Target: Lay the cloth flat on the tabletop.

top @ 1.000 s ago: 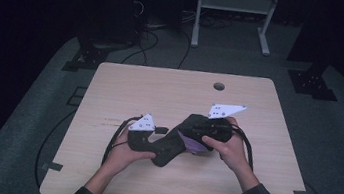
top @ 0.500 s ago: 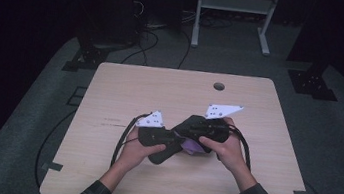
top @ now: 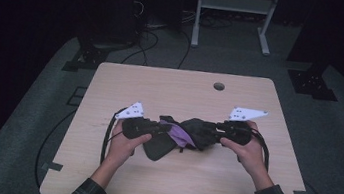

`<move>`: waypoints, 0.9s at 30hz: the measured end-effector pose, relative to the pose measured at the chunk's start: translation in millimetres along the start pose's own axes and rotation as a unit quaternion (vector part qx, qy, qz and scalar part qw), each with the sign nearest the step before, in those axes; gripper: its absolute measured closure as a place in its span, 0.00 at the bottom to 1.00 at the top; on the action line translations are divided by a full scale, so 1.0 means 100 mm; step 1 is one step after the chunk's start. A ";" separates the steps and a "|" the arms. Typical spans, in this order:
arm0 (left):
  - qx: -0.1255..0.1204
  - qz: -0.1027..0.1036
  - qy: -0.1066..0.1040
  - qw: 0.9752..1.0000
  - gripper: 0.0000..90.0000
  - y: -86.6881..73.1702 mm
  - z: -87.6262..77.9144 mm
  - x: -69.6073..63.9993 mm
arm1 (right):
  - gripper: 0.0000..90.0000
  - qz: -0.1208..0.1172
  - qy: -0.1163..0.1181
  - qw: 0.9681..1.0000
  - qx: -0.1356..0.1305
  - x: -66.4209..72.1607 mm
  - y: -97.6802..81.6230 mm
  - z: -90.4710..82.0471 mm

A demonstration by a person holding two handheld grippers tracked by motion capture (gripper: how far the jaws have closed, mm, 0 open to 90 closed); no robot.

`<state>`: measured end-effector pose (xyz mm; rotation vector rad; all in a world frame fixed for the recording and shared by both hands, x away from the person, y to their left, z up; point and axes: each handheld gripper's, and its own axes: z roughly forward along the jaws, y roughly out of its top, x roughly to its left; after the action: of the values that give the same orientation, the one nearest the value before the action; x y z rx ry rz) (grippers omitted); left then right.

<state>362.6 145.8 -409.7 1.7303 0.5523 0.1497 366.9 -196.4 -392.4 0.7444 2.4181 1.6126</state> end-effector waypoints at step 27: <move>-0.048 -0.023 0.026 0.998 0.94 0.07 -0.30 0.14 | 0.97 -0.011 -0.044 0.995 0.091 -0.05 -0.40 0.07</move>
<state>365.5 177.7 -398.7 1.6231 0.6127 0.1853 361.4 -205.1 -432.5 0.7960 2.5229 1.3346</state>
